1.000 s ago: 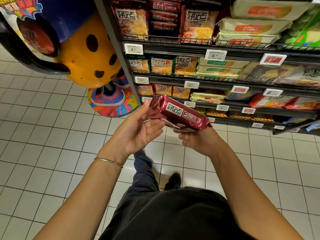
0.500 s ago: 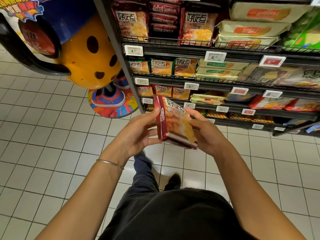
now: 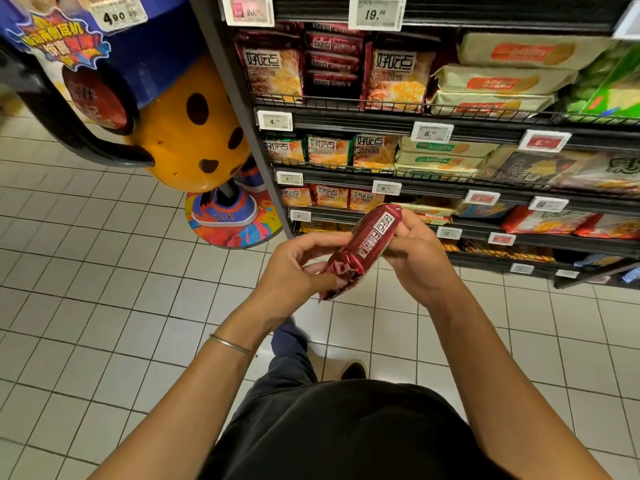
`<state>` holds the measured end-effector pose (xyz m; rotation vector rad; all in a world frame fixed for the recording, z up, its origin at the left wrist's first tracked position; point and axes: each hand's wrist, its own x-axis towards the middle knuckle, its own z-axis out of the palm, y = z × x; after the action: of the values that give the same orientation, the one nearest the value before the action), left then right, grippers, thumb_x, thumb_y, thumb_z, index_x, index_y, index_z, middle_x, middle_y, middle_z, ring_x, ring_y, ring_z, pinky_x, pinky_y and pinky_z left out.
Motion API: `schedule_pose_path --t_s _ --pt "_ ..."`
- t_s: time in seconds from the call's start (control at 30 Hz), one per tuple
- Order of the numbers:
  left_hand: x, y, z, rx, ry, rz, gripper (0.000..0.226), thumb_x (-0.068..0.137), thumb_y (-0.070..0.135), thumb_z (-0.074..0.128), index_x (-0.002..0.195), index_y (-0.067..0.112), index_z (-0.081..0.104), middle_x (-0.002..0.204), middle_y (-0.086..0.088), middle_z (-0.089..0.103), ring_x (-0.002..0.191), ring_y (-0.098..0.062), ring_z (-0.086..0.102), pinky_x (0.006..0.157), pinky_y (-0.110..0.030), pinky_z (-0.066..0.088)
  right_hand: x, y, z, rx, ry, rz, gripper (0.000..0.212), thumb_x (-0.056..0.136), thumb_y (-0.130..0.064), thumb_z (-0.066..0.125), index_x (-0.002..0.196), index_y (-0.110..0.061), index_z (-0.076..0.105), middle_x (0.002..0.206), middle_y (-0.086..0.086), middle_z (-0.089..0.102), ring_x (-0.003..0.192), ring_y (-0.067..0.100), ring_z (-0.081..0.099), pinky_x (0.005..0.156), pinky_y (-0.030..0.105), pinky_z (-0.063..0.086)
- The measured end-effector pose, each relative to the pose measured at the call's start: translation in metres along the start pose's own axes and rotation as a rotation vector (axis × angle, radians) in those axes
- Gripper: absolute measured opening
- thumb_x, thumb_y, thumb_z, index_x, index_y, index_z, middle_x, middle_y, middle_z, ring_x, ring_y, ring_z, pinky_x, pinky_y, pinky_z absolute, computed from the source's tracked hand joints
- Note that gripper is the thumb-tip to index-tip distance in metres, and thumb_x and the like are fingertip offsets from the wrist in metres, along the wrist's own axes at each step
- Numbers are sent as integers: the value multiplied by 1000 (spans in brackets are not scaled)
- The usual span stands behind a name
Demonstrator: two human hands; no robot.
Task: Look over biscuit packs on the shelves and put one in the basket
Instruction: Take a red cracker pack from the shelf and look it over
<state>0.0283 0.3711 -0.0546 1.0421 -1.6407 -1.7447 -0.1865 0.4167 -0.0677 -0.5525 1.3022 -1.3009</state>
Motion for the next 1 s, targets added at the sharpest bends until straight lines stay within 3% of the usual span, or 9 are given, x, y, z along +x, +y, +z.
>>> schedule_pose_path --t_s 0.13,0.23,0.33,0.4,0.47,0.57,0.7,0.9,1.0 --pt "6 6 -2 -183 50 -49 42 90 13 76 131 16 68 127 -6 75 118 -22 70 92 -33 59 2 -7 -1 -64 36 3 34 103 -2 50 136 -8 58 124 13 72 121 33 65 107 50 47" --pt "12 12 -9 -355 58 -161 35 102 28 60 134 14 66 128 -14 74 115 -30 72 95 -44 60 4 -10 0 49 18 42 34 107 -12 49 139 -3 57 131 19 69 127 38 64 111 56 47" --pt "18 12 -15 -441 129 -205 35 108 26 52 136 7 61 128 -17 73 120 -38 70 103 -51 56 5 -15 3 130 -51 97 37 107 -17 51 142 -4 54 132 17 70 124 35 67 101 50 55" --pt "23 8 -18 -505 208 -247 35 109 24 51 135 4 59 121 -17 75 111 -35 74 93 -46 61 9 -16 6 88 -80 132 37 106 -20 54 140 -6 56 129 13 73 118 32 71 97 47 58" --pt "28 6 -22 -554 237 -275 36 110 23 50 135 0 58 116 -18 77 97 -28 77 76 -36 64 17 -17 10 31 -86 142 37 104 -22 58 138 -7 58 128 13 73 118 33 71 104 54 54" --pt "41 1 -35 -457 254 -310 32 112 27 46 129 6 63 116 -16 78 104 -33 76 85 -43 64 35 -17 18 -13 -50 107 39 100 -13 64 137 -8 57 129 16 72 119 36 70 107 60 50" --pt "71 2 -55 -172 325 -274 29 111 33 48 117 18 71 104 -1 81 89 -12 78 64 -19 58 70 -20 32 -75 25 60 36 95 -3 69 129 -9 61 121 15 75 112 36 72 101 59 55" --pt "143 7 -95 30 298 -121 22 106 18 60 124 15 72 111 4 79 102 -5 74 74 -16 58 138 -48 56 -189 107 -53 39 90 2 73 122 -19 68 105 3 80 100 24 77 79 43 63" --pt "188 20 -112 66 308 -53 20 105 14 60 117 18 75 106 7 79 101 -6 74 77 -20 60 170 -67 68 -269 204 -152 41 87 3 77 119 -22 70 92 -7 79 85 10 77 64 26 61"
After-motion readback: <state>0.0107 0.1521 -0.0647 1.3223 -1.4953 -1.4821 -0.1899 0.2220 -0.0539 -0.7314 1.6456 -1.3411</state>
